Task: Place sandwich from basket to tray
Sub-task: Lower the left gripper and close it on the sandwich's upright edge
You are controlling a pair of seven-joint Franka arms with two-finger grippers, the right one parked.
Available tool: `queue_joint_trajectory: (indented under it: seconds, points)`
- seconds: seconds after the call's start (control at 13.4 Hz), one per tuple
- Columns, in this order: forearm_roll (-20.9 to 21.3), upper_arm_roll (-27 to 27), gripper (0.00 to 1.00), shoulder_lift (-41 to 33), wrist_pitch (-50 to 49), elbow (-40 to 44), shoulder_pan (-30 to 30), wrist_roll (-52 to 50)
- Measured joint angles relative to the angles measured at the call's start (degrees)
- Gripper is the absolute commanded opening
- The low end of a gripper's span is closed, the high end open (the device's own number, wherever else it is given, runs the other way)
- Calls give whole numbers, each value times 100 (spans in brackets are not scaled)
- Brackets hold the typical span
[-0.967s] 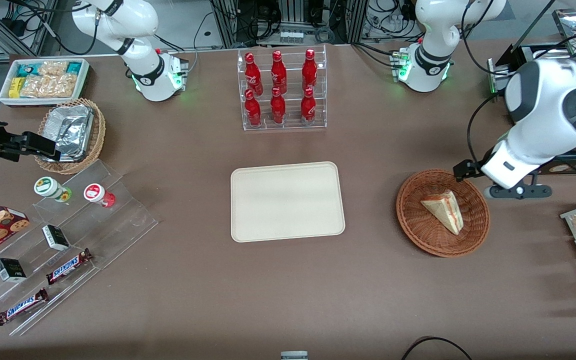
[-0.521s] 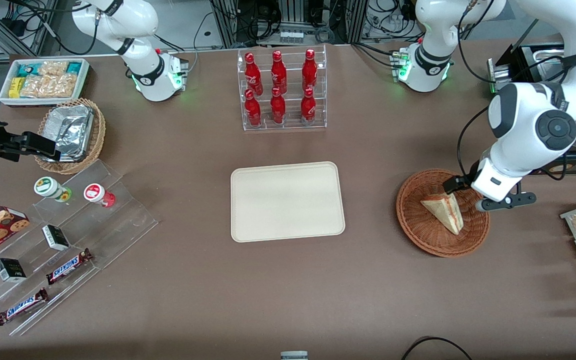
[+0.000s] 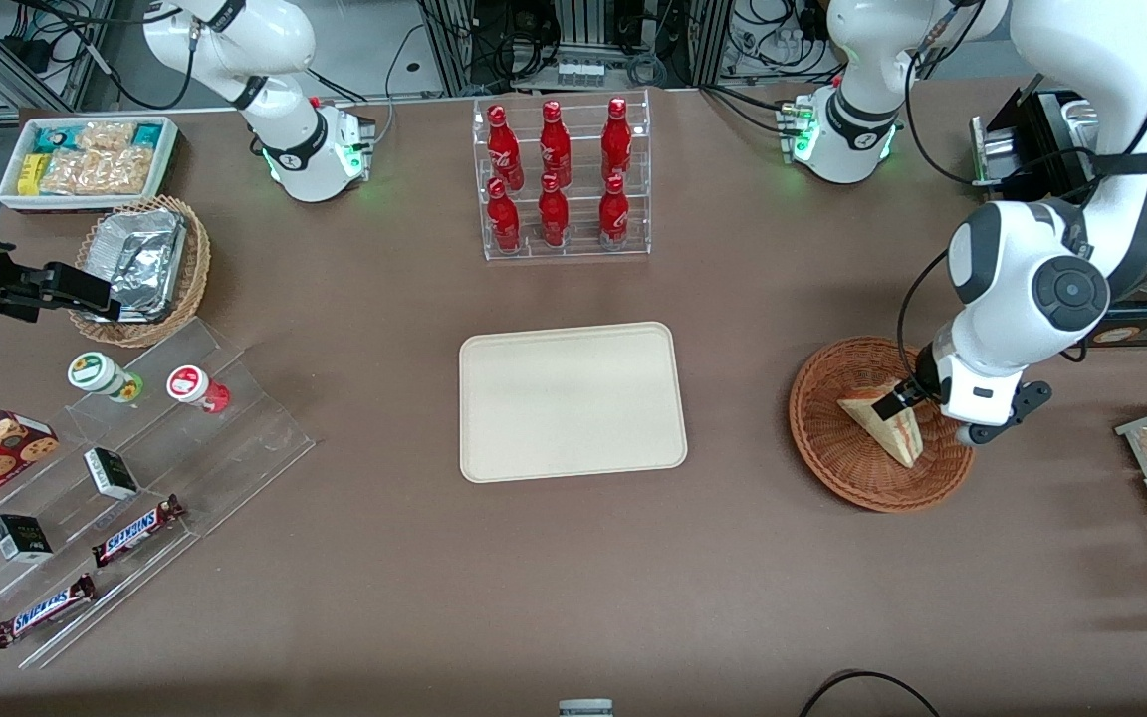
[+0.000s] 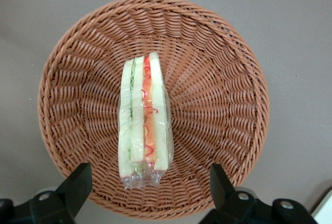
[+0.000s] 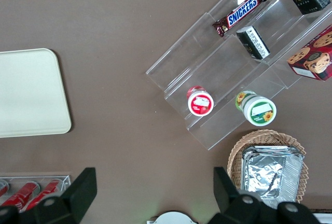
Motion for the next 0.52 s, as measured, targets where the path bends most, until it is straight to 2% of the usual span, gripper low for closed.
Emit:
queue_joint_trajectory:
  seconds: [0.52]
  points:
    - [0, 12, 100, 331, 168, -86, 5, -254]
